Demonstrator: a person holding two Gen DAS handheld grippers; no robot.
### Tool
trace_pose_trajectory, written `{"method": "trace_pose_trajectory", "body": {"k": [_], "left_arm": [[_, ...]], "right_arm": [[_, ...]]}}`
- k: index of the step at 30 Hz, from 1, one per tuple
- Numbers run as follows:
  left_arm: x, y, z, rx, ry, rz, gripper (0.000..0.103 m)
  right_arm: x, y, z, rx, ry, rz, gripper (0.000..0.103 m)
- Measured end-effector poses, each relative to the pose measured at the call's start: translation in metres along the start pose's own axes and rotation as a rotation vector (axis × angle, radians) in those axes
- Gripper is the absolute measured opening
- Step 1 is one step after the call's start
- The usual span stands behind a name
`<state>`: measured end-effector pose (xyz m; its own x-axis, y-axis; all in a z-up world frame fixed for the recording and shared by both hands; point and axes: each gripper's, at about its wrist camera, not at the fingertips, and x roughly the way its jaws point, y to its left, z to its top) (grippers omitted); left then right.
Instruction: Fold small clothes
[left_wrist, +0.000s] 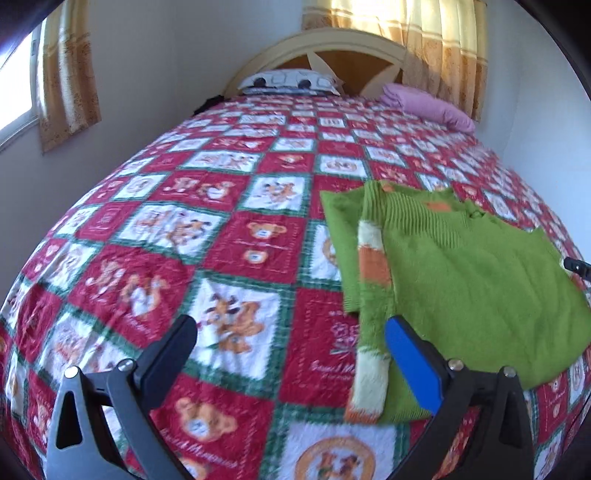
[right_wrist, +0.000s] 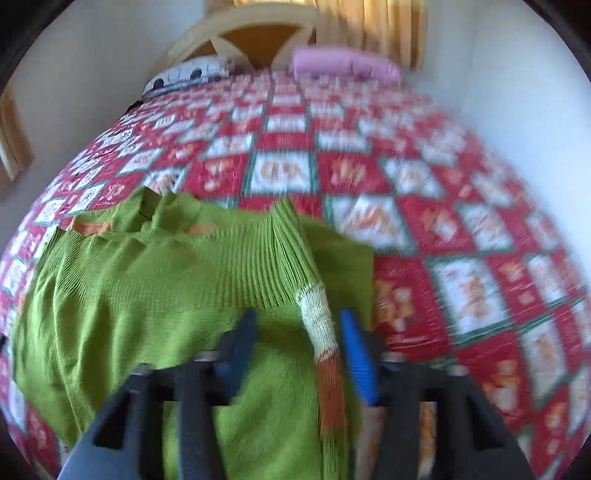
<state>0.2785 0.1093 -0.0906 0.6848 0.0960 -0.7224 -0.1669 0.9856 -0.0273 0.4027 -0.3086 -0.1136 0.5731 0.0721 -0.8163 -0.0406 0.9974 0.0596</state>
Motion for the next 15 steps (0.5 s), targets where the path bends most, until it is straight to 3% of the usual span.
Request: {"method": "trace_pose_trajectory", "body": {"k": [2,6,12,13,15], "left_arm": [[0.013,-0.014,-0.001,0.026,0.031,0.006,0.103],[0.026,-0.026,-0.012,0.037,0.072,0.007,0.103],[0.031,-0.023,-0.015,0.029,0.097,-0.002,0.103],[0.032,-0.024,-0.015,0.030,0.097,-0.003,0.103],[0.031,-0.024,-0.015,0.033,0.095,0.002,0.103]], "right_arm": [[0.006,-0.003,-0.001,-0.004,0.002,0.022,0.004],[-0.009,-0.019,-0.006,0.045,-0.049,0.031,0.004],[0.008,-0.036,-0.015,0.130,-0.020,0.029,0.006],[0.004,-0.033,-0.014,0.124,-0.029,0.019,0.010],[-0.007,-0.031,-0.012,0.114,-0.064,-0.036,0.050]]}}
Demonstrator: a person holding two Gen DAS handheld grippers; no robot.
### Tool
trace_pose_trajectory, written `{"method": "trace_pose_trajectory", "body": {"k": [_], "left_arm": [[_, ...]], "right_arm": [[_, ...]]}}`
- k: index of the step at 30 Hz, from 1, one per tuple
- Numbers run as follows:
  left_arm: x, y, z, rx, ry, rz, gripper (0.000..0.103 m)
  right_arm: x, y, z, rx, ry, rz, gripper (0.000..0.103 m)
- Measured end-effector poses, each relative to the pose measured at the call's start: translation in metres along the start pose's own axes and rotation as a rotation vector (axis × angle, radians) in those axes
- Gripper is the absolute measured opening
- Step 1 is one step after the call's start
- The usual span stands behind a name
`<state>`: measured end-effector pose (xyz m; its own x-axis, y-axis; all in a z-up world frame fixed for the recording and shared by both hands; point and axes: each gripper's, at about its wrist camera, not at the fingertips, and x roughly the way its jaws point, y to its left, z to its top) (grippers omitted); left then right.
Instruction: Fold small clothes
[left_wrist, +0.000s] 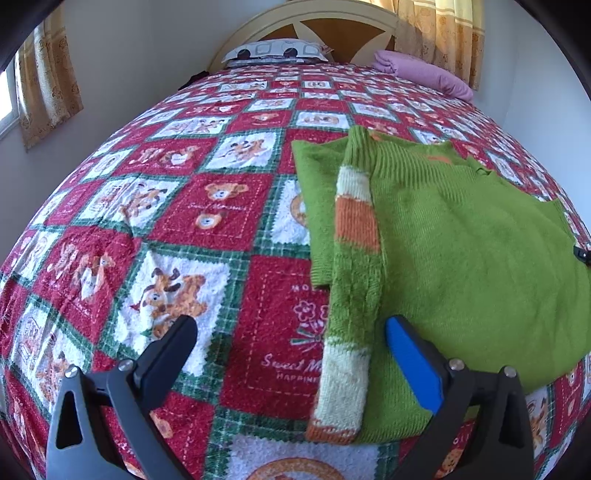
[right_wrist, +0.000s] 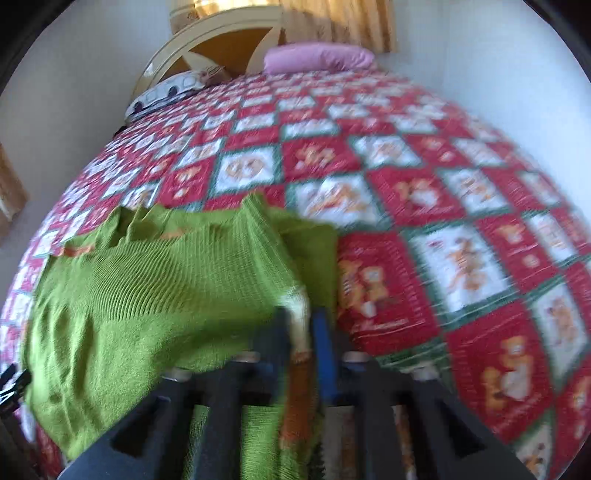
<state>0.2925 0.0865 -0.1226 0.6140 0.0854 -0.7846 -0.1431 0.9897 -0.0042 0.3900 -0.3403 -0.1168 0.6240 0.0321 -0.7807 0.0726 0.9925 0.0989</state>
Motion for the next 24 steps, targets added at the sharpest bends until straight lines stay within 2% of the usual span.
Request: {"method": "trace_pose_trajectory", "body": {"k": [2,4,8,13,15,19,24], "left_arm": [[-0.005,0.002,-0.001,-0.003,-0.007,0.002,0.103],[-0.011,0.008,-0.004,-0.013,-0.015,0.006,0.103],[-0.019,0.024,-0.001,-0.033,-0.041,0.023,0.103],[-0.013,0.047,0.016,-0.073,-0.035,0.019,0.103],[-0.009,0.055,0.023,-0.095,-0.022,-0.010,0.103],[0.000,0.066,0.040,-0.158,-0.015,-0.122,0.103],[0.022,0.058,0.063,-0.182,0.019,-0.242,0.103]], "right_arm": [[-0.018,0.006,0.002,-0.024,-0.065,-0.020,0.051],[-0.031,0.017,0.003,-0.059,-0.086,-0.004,0.051],[-0.055,0.080,-0.008,-0.224,-0.084,0.137,0.052],[-0.072,0.182,-0.064,-0.507,-0.065,0.286,0.057],[-0.075,0.214,-0.092,-0.606,-0.053,0.310,0.057],[-0.080,0.259,-0.139,-0.774,-0.056,0.332,0.057],[-0.082,0.289,-0.160,-0.883,-0.092,0.312,0.058]]}}
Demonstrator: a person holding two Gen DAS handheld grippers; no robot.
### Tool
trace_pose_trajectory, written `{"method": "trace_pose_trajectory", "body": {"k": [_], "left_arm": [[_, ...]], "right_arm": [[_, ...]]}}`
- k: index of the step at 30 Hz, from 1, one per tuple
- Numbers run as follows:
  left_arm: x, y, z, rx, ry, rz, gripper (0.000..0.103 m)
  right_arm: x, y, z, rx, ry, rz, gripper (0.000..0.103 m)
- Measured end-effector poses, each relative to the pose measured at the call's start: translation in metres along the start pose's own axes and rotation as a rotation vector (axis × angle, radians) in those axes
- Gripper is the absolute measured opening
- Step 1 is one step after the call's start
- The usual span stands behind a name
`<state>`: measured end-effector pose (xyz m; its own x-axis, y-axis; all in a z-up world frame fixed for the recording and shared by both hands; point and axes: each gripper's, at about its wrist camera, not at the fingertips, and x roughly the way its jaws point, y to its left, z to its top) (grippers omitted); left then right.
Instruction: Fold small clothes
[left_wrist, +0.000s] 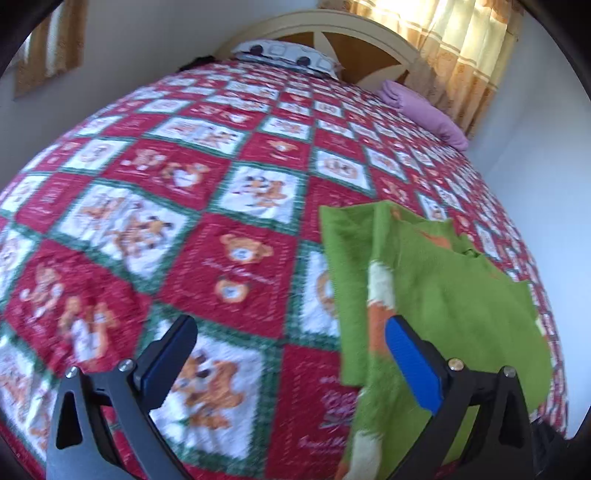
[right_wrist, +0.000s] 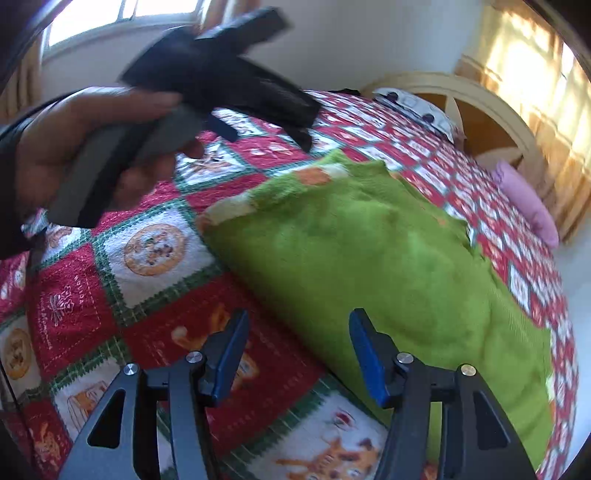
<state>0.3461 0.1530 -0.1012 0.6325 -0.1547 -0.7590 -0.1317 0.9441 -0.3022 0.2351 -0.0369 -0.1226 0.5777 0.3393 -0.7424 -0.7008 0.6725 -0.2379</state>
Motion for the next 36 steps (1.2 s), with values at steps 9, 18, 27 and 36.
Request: {"method": "trace_pose_trajectory", "body": {"k": [9,18,27,36], "left_arm": [[0.048,-0.030,0.017,0.035,0.081,-0.042,0.103],[0.063,-0.039,0.031,0.097,0.084,-0.024,0.096],[0.073,-0.042,0.044,0.106,0.108,-0.091,0.048],[0.069,-0.046,0.048,0.111,0.128,-0.133,0.016]], "right_arm": [[0.013,0.030,0.017,-0.083,-0.009,-0.028,0.058],[0.021,0.038,0.027,-0.072,-0.041,-0.042,0.058],[0.025,0.045,0.028,-0.096,-0.038,-0.038,0.013],[0.016,0.037,0.026,-0.062,-0.042,-0.015,0.006]]}}
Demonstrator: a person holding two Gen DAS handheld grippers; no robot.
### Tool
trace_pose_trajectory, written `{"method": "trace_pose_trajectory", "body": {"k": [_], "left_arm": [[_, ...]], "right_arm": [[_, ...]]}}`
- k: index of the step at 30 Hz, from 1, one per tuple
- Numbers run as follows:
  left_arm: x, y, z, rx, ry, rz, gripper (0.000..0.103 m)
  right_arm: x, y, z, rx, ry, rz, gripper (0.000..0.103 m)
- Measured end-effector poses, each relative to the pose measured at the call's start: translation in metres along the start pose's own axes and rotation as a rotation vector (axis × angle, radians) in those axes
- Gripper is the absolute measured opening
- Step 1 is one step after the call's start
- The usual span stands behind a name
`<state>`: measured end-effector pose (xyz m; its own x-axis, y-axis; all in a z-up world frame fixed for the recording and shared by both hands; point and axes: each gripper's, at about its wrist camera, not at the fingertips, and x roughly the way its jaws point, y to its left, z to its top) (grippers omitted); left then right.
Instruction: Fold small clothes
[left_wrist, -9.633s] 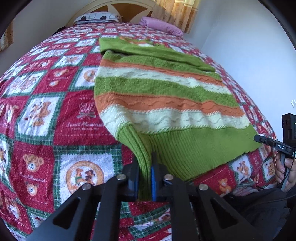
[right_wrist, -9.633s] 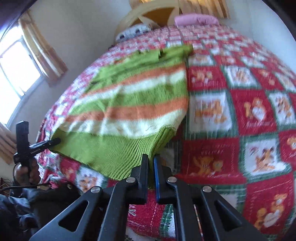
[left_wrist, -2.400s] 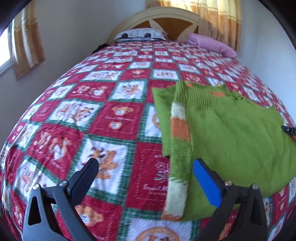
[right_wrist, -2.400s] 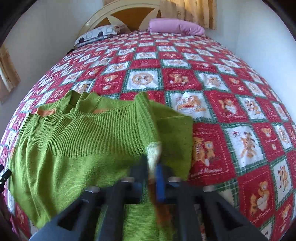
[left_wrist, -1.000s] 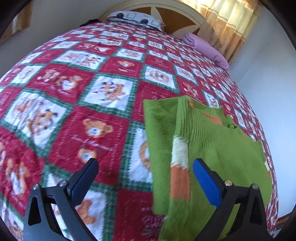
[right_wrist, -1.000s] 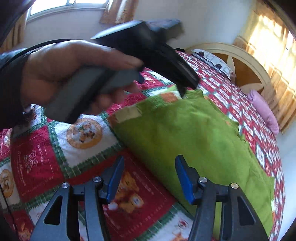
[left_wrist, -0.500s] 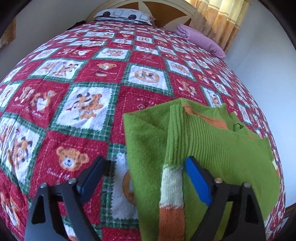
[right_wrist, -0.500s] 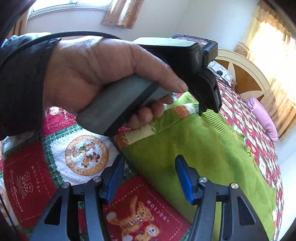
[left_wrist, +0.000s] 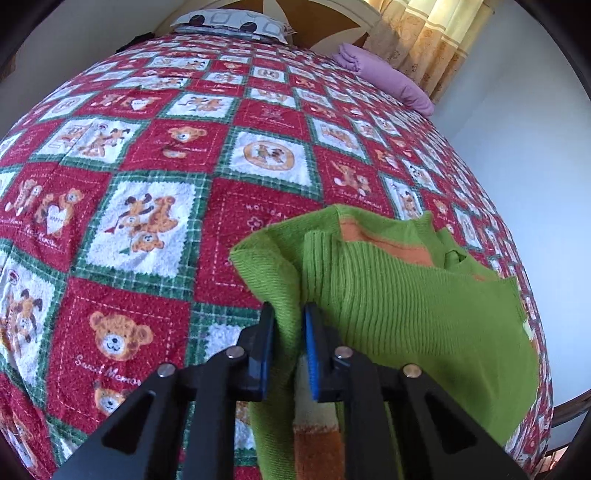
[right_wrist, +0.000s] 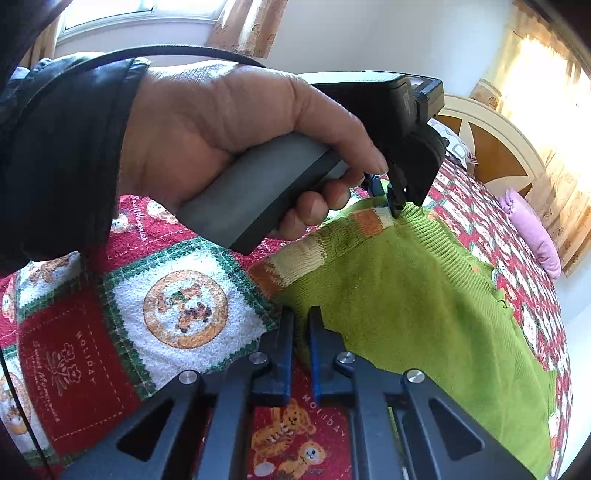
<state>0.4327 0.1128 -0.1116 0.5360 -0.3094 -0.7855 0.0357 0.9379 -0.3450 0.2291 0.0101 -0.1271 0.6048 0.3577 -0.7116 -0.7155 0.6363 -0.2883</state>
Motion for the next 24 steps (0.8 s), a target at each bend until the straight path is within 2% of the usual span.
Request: {"method": "trace_pose_trajectory", "body": {"k": [5,7,9,10,12,13,14,19,24], "left_arm": [[-0.003,-0.001,0.003,-0.015,-0.011,-0.001,0.019],[0.002,0.001,0.003,-0.044,0.005,-0.016,0.037],[0.006,0.001,0.002,-0.054,0.014,-0.027,0.049],[0.008,0.000,0.001,-0.052,0.016,-0.034,0.049],[0.009,-0.003,0.000,-0.026,0.010,-0.035,0.049],[0.009,-0.005,0.000,-0.009,0.011,-0.032,0.029],[0.010,-0.006,0.000,-0.003,0.020,-0.053,0.016],[-0.004,-0.011,0.005,0.020,0.007,-0.060,0.016],[-0.024,-0.018,0.014,-0.015,-0.015,-0.128,0.016]], "right_arm": [[0.004,-0.006,-0.002,0.010,-0.003,0.001,0.007],[0.004,-0.005,-0.002,0.014,-0.007,0.000,0.007],[0.006,-0.004,-0.003,0.013,-0.007,-0.001,0.007],[0.007,-0.004,-0.003,0.015,-0.006,0.001,0.007],[0.009,-0.004,-0.002,0.018,-0.003,0.006,0.006],[0.010,-0.009,0.000,0.018,-0.005,0.008,0.006],[0.008,-0.011,0.001,0.019,-0.012,0.009,0.006],[-0.011,-0.029,0.001,0.064,-0.055,0.028,0.005],[-0.028,-0.061,-0.005,0.177,-0.082,0.066,0.005]]}}
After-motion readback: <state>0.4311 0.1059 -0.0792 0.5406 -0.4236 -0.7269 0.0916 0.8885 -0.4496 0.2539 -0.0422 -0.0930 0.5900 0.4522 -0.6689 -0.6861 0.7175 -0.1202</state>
